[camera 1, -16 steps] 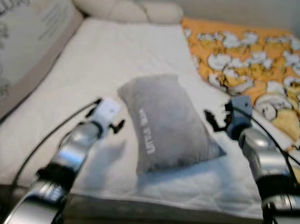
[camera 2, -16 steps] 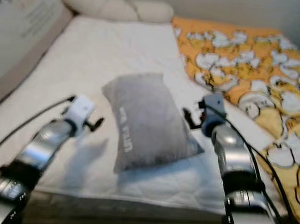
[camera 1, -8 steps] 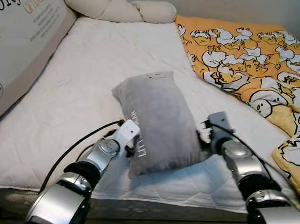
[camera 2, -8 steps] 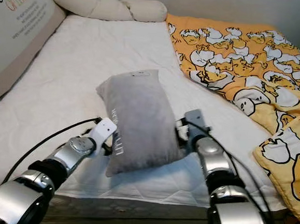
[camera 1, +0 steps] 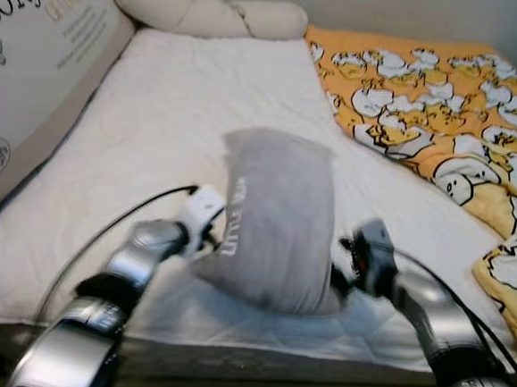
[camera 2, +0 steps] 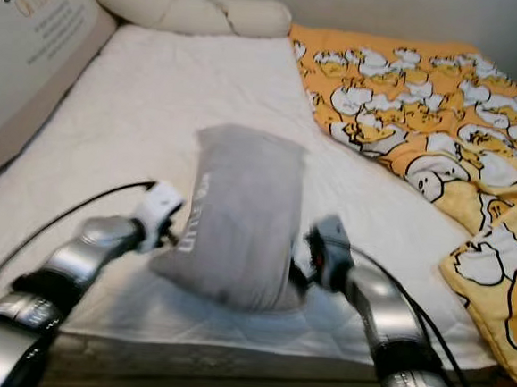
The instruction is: Clean up the room
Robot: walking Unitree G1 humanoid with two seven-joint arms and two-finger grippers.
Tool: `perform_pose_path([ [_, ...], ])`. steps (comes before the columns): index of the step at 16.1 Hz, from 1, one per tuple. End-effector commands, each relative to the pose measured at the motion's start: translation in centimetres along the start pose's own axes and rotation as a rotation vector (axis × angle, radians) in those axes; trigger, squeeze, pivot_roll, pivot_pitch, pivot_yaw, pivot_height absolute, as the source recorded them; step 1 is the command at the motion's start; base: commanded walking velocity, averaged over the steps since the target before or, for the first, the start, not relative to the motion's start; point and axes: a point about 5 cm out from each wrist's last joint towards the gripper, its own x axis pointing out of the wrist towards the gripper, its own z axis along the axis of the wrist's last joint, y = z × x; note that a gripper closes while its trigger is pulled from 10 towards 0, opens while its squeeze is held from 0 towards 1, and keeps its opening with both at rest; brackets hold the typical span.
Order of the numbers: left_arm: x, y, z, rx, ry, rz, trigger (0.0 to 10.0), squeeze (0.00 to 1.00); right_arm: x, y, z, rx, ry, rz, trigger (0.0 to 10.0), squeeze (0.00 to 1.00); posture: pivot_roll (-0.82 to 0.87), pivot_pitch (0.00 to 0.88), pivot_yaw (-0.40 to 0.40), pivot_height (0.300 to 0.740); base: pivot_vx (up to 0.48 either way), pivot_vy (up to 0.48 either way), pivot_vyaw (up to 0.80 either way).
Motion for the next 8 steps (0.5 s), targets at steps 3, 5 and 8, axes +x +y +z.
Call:
perform_pose_path([
  [3,-1.9,-1.2,-1.0,0.007,-0.012,-0.074,10.0,0.0,-1.3,0.9,0.3,-0.02,-0.003,0.082,10.0,0.0,0.0,0.0,-0.021,0.74,0.0,0.0,0.0],
  [5,-3.2,-1.5,-2.3,-0.023,0.008,-0.058,10.0,0.0,-2.5,-0.4,-0.2,0.055,0.025,-0.008,10.0,0.0,0.0,0.0,-0.02,0.74,0.0,0.0,0.0],
  [8,-4.6,0.3,-4.0,-0.071,0.064,0.03,10.0,1.0,-3.7,-3.2,-0.4,0.148,0.001,-0.215,10.0,0.0,0.01,0.0,-0.024,0.74,0.0,0.0,0.0],
])
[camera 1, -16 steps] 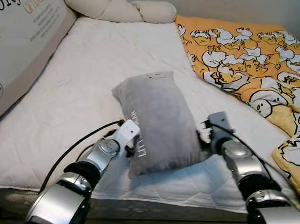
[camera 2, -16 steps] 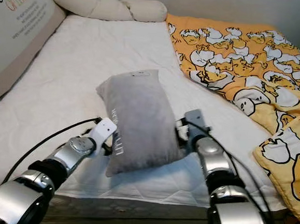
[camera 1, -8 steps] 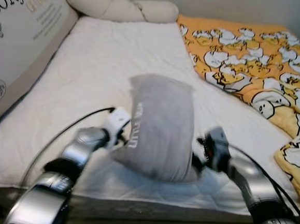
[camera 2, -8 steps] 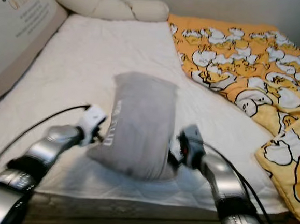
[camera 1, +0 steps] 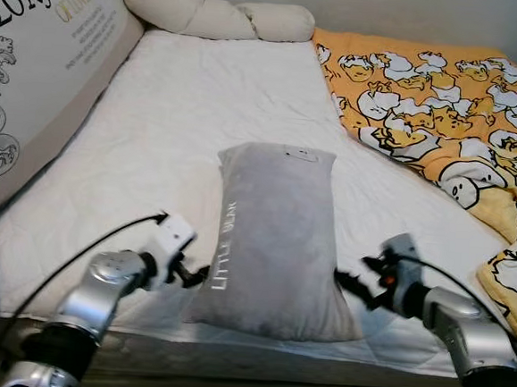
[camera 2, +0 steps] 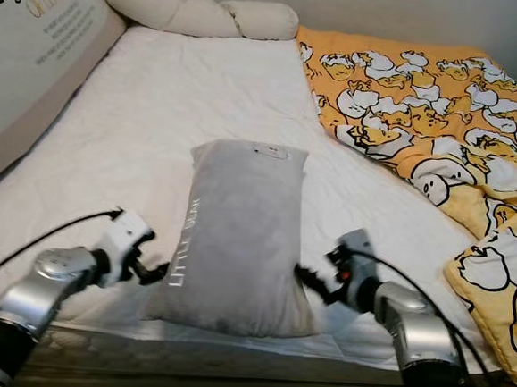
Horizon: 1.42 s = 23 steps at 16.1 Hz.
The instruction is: Clean up the room
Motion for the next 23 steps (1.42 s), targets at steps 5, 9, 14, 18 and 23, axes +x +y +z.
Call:
perform_pose_path([
  [5,-0.6,4.7,1.4,-0.183,-0.131,0.276,10.0,1.0,-0.5,-4.0,0.7,0.21,-0.119,-0.37,10.0,1.0,0.0,0.0,-0.019,0.74,0.0,0.0,0.0],
  [9,2.7,2.8,4.1,-0.512,-0.331,0.144,10.0,1.0,2.3,-2.6,2.9,0.51,-0.315,-0.327,10.0,1.0,-0.02,0.0,0.002,0.74,0.0,0.0,0.0],
  [14,5.4,-2.8,3.0,-0.709,-0.321,-0.237,10.0,1.0,6.1,3.5,1.6,0.652,-0.235,0.043,10.0,1.0,-0.02,0.0,0.004,0.74,0.0,0.0,0.0],
  [18,5.8,-4.6,2.4,-0.678,-0.265,-0.333,10.0,1.0,6.6,5.9,-1.4,0.551,-0.049,0.162,10.0,0.0,-0.01,0.0,0.0,0.74,0.0,0.0,0.0],
  [23,6.6,-3.9,3.0,-0.56,-0.203,-0.146,0.0,0.0,6.2,4.7,-2.2,0.49,0.001,0.039,0.0,0.0,-0.03,0.0,0.016,0.74,0.0,0.0,0.0],
])
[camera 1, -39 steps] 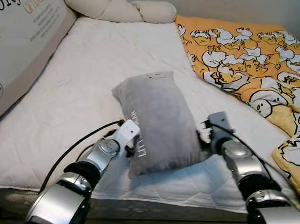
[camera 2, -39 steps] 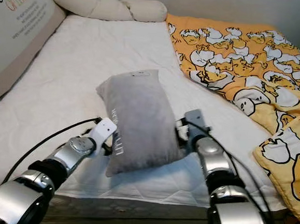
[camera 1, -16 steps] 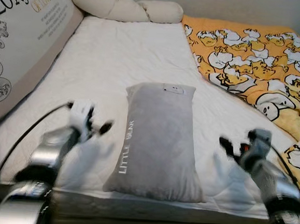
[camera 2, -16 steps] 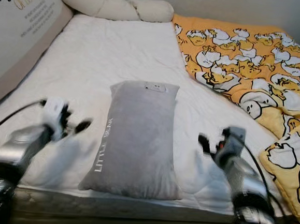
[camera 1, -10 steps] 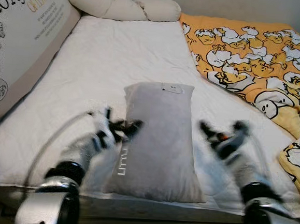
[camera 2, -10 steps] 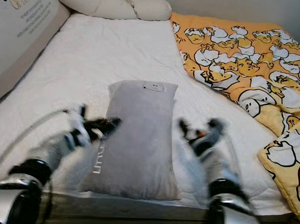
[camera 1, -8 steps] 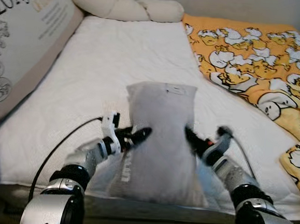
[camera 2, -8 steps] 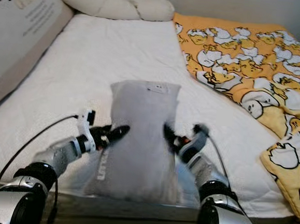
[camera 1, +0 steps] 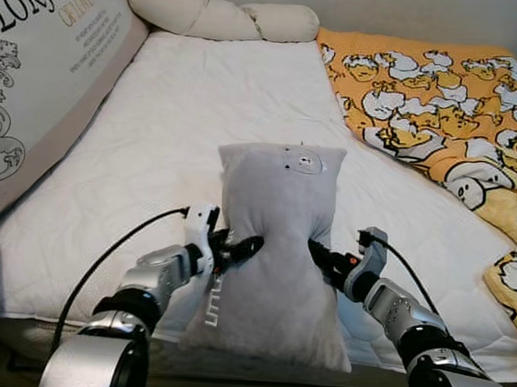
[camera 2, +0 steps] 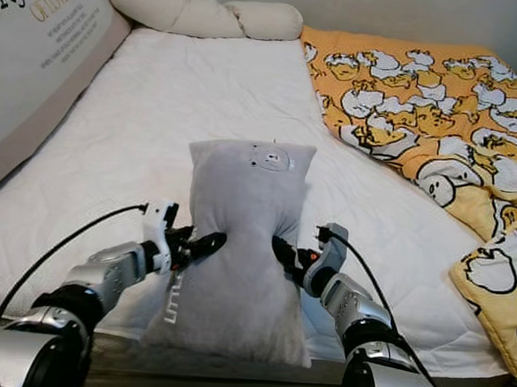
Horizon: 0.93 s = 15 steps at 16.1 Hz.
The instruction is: Clean up the room
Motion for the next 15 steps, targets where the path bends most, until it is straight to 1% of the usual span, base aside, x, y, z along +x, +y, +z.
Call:
perform_pose_path([
  [1,0.2,-0.2,-0.4,0.009,0.03,0.006,0.0,0.0,0.0,-0.1,-1.1,-0.009,0.061,-0.009,0.0,0.0,-0.03,0.0,0.015,0.74,0.0,0.0,0.0],
  [5,0.3,-0.2,-1.0,0.057,0.069,0.021,0.0,0.0,0.1,0.0,-1.2,-0.012,0.051,0.003,0.0,0.0,-0.02,0.0,0.002,0.74,0.0,0.0,0.0],
  [8,0.2,0.0,-1.2,0.055,0.073,0.031,0.0,0.0,0.1,0.1,-1.4,0.015,0.069,0.016,0.0,0.0,-0.01,0.0,-0.004,0.74,0.0,0.0,0.0],
  [12,-0.1,0.3,-1.0,0.061,0.07,0.037,0.0,0.0,0.5,0.6,-0.7,0.007,-0.009,0.022,0.0,0.0,-0.01,0.0,0.001,0.74,0.0,0.0,0.0],
  [13,-0.1,0.4,-1.0,0.067,0.071,0.042,0.0,0.0,0.6,0.7,-0.6,-0.021,-0.012,0.012,0.0,0.0,-0.01,0.0,0.003,0.74,0.0,0.0,0.0],
  [14,-0.1,0.4,-0.7,0.102,0.066,0.053,0.0,0.0,0.6,0.6,-0.4,-0.077,-0.024,-0.035,0.0,0.0,-0.01,0.0,0.001,0.74,0.0,0.0,0.0],
  [15,-0.2,0.5,-0.3,0.145,0.066,0.058,0.0,0.0,0.6,0.5,-0.1,-0.101,-0.04,-0.074,0.0,0.0,-0.01,0.0,0.003,0.74,0.0,0.0,0.0],
])
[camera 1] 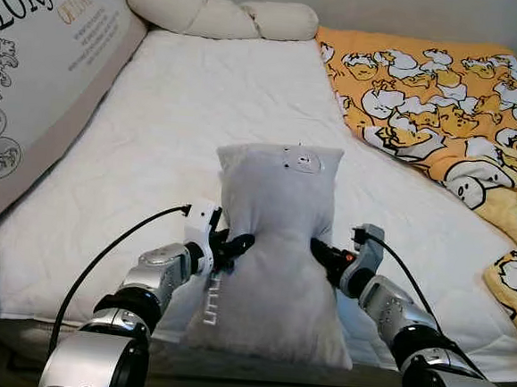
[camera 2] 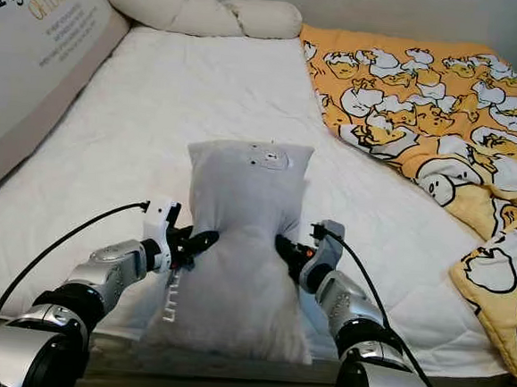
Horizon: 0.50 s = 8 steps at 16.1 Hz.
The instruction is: Clean up the room
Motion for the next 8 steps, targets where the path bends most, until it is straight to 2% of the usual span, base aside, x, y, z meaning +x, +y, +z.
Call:
perform_pose_path([
  [1,-0.1,0.1,0.3,0.09,0.04,0.0,0.0,0.0,-0.1,-0.3,0.2,-0.033,-0.014,-0.045,0.0,0.0,-0.01,0.0,0.011,0.74,0.0,0.0,0.0],
  [2,-0.3,0.1,0.9,0.118,0.026,-0.014,0.0,0.0,-0.2,-0.2,0.6,-0.056,-0.032,-0.041,0.0,0.0,-0.02,0.0,0.023,0.74,0.0,0.0,0.0],
  [4,-0.4,0.0,1.9,0.123,-0.02,-0.025,0.0,0.0,0.0,0.3,1.2,-0.085,-0.072,-0.019,0.0,0.0,-0.01,0.0,0.022,0.74,0.0,0.0,0.0],
  [6,-0.4,-0.4,3.7,0.12,-0.093,-0.031,0.0,0.0,0.1,1.3,2.6,-0.061,-0.187,0.01,0.0,0.0,0.01,0.0,0.012,0.74,0.0,0.0,0.0],
  [8,-0.7,-1.2,5.5,0.126,-0.168,-0.025,0.0,0.0,-0.1,3.1,4.7,-0.076,-0.341,0.06,0.0,0.0,0.02,0.0,0.018,0.74,0.0,0.0,0.0],
])
